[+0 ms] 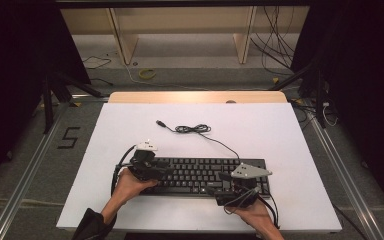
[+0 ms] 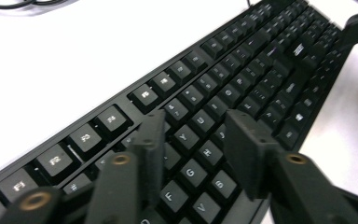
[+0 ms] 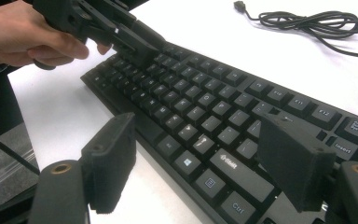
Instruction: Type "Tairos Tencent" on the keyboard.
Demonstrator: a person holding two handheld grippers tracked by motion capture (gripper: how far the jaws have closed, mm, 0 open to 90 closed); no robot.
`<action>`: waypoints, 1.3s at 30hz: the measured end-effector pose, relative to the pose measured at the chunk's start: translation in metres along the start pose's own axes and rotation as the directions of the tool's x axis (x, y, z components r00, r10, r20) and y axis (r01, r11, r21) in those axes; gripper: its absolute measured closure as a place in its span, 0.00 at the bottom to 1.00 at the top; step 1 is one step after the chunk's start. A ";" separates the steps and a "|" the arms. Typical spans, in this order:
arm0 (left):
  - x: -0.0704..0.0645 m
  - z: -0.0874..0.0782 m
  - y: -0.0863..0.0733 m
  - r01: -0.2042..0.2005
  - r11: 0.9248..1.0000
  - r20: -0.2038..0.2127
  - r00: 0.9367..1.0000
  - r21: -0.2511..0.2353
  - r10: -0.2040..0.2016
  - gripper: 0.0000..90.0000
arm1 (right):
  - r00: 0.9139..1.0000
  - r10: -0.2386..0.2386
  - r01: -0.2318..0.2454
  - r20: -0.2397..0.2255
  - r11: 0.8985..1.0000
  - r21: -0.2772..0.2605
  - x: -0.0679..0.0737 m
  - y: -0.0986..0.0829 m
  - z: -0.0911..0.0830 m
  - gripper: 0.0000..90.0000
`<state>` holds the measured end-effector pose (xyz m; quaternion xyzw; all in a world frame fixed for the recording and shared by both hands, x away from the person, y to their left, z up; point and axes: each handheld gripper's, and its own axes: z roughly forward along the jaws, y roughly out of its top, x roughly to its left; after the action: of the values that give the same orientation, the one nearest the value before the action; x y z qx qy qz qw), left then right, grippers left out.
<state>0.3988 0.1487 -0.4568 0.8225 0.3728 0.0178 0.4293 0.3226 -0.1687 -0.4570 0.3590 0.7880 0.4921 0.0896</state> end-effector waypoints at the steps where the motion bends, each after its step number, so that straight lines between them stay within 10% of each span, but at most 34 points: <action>1: 0.000 -0.001 0.000 0.003 1.000 0.006 1.000 -0.012 -0.003 0.57 | 1.000 0.000 0.000 0.001 1.000 -0.002 0.000 0.000 0.000 0.32; 24: -0.013 -0.032 -0.023 0.022 0.975 0.095 0.995 -0.222 -0.001 0.34 | 1.000 0.009 -0.008 0.025 0.999 -0.035 -0.008 -0.007 -0.018 0.32; 39: -0.017 -0.047 -0.044 0.029 0.968 0.093 0.996 -0.250 -0.006 0.33 | 0.998 0.020 -0.016 0.062 0.998 -0.054 -0.018 -0.018 -0.035 0.32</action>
<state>0.3439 0.1862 -0.4538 0.7582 0.3546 0.0233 0.5467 0.3098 -0.2097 -0.4584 0.3788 0.7680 0.5024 0.1196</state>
